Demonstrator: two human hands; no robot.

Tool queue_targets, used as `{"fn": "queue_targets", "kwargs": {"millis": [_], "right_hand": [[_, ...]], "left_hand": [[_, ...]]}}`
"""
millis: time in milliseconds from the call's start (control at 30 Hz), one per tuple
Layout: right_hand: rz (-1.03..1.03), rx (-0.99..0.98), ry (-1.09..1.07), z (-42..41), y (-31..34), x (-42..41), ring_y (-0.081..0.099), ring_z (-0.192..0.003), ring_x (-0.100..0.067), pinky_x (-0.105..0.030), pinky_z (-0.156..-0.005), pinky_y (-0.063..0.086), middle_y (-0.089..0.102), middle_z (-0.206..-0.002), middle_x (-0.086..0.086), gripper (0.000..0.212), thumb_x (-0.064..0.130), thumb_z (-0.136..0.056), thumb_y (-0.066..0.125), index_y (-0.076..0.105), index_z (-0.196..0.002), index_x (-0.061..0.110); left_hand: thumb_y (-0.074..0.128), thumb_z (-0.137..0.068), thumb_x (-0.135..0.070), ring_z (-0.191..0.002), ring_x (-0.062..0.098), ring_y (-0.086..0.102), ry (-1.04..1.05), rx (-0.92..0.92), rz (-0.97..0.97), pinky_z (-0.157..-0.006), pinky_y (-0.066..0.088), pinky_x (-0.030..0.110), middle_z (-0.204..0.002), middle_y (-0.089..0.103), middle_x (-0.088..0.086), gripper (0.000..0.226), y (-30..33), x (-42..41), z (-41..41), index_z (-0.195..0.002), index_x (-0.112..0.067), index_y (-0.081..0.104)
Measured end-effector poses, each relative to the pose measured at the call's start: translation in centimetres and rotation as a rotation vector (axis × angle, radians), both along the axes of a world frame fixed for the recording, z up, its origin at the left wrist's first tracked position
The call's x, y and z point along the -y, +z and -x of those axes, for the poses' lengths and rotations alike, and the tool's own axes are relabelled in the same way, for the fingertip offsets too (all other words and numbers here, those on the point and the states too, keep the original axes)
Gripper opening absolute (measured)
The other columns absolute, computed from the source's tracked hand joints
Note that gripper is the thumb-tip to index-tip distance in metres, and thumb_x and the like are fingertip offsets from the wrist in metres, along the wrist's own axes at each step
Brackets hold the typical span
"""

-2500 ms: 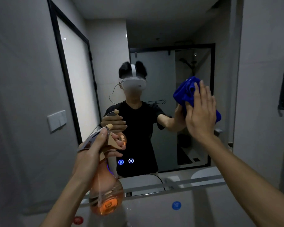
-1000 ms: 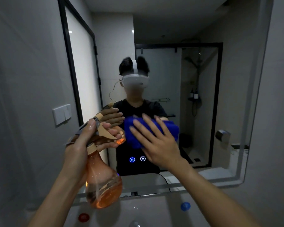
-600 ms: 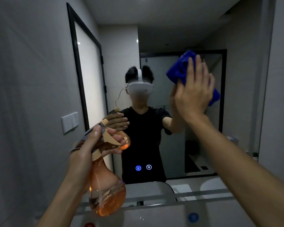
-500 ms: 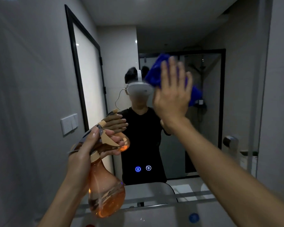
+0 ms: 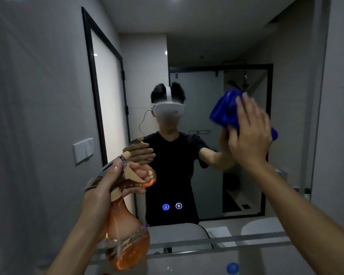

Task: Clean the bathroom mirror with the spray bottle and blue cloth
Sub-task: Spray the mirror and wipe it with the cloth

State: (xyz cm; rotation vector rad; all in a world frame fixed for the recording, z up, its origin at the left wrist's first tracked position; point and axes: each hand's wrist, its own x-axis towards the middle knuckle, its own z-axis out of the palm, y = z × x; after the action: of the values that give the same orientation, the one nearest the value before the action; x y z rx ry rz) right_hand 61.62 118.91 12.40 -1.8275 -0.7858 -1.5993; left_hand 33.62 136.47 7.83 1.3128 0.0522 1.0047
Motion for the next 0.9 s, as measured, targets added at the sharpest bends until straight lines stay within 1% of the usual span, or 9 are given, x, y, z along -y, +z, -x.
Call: {"fn": "queue_targets", "kwargs": {"millis": [67,100,167,233,333,400,533,700,900], "right_hand": [[-0.153,-0.109,-0.043,1.6,3.3,-2.5,0.026,-0.149,-0.024,-0.048,-0.12,0.022,0.026,-0.163,-0.003,0.065,0.029,-0.094,0.047,0.029,-0.155,0.017],[-0.177,-0.123,-0.065,2.5,4.2,-3.9,0.025,-0.15,-0.024,-0.049,-0.12,0.021,0.024,-0.163,-0.003,0.066,0.031,-0.094,0.047,0.027,-0.156,0.017],[-0.13,-0.071,-0.086,4.3,3.9,-6.3,0.021,-0.151,-0.026,-0.05,-0.121,0.017,0.022,-0.164,-0.004,0.069,0.032,-0.093,0.049,0.026,-0.156,0.016],[0.047,0.047,-0.051,5.6,0.9,-8.1,0.018,-0.152,-0.028,-0.052,-0.122,0.015,0.021,-0.164,-0.006,0.07,0.032,-0.094,0.052,0.026,-0.156,0.016],[0.396,0.266,0.035,6.2,-6.1,-8.5,0.021,-0.151,-0.031,-0.055,-0.118,0.023,0.025,-0.162,-0.007,0.069,0.03,-0.092,0.058,0.032,-0.154,0.016],[0.505,0.328,0.044,5.4,-9.9,-7.6,0.021,-0.151,-0.03,-0.055,-0.118,0.026,0.027,-0.162,-0.005,0.065,0.029,-0.094,0.058,0.034,-0.154,0.017],[0.502,0.345,0.052,4.5,-11.7,-6.1,0.026,-0.149,-0.027,-0.053,-0.117,0.03,0.03,-0.161,-0.003,0.058,0.026,-0.098,0.053,0.036,-0.153,0.018],[0.418,0.262,0.062,6.0,-10.9,-7.0,0.028,-0.149,-0.029,-0.056,-0.113,0.033,0.03,-0.161,-0.005,0.051,0.022,-0.101,0.036,0.037,-0.152,0.015],[0.295,0.167,0.037,7.6,-9.9,-8.8,0.031,-0.147,-0.03,-0.056,-0.116,0.029,0.032,-0.159,-0.008,0.06,0.024,-0.094,0.054,0.04,-0.15,0.011]], "left_hand": [[0.053,-0.09,-0.033,-0.082,0.04,0.073,-0.007,0.005,-0.003,-0.066,0.062,0.039,-0.089,0.072,0.03,0.04,0.0,0.0,0.0,-0.088,0.001,0.075],[0.053,-0.09,-0.033,-0.083,0.041,0.073,-0.012,0.007,-0.004,-0.066,0.062,0.039,-0.089,0.072,0.03,0.04,0.0,-0.1,0.0,-0.087,0.001,0.075],[0.054,-0.089,-0.033,-0.084,0.042,0.072,-0.013,0.009,0.001,-0.066,0.062,0.039,-0.09,0.072,0.03,0.04,0.1,-0.1,-0.1,-0.087,0.001,0.075],[0.054,-0.087,-0.034,-0.085,0.043,0.072,-0.007,0.005,0.007,-0.065,0.062,0.038,-0.091,0.072,0.031,0.042,0.1,-0.2,0.0,-0.091,0.003,0.073],[0.055,-0.085,-0.036,-0.086,0.042,0.072,0.024,-0.016,-0.013,-0.065,0.062,0.037,-0.091,0.073,0.029,0.043,-0.3,-0.3,0.4,-0.092,0.002,0.073],[0.054,-0.085,-0.036,-0.085,0.041,0.072,0.038,-0.025,-0.007,-0.064,0.062,0.037,-0.09,0.072,0.03,0.044,-0.7,-0.5,1.0,-0.093,0.005,0.071],[0.053,-0.089,-0.034,-0.087,0.042,0.072,0.068,-0.049,-0.009,-0.065,0.061,0.039,-0.089,0.072,0.031,0.045,-1.4,-1.5,2.9,-0.096,0.007,0.069],[0.052,-0.092,-0.034,-0.089,0.043,0.071,0.11,-0.07,-0.02,-0.064,0.061,0.037,-0.088,0.072,0.029,0.044,-1.8,-3.7,5.5,-0.097,0.006,0.069],[0.053,-0.093,-0.033,-0.084,0.039,0.073,0.207,-0.051,-0.058,-0.063,0.061,0.036,-0.085,0.074,0.025,0.038,-2.1,-7.0,8.4,-0.09,-0.001,0.072]]}}
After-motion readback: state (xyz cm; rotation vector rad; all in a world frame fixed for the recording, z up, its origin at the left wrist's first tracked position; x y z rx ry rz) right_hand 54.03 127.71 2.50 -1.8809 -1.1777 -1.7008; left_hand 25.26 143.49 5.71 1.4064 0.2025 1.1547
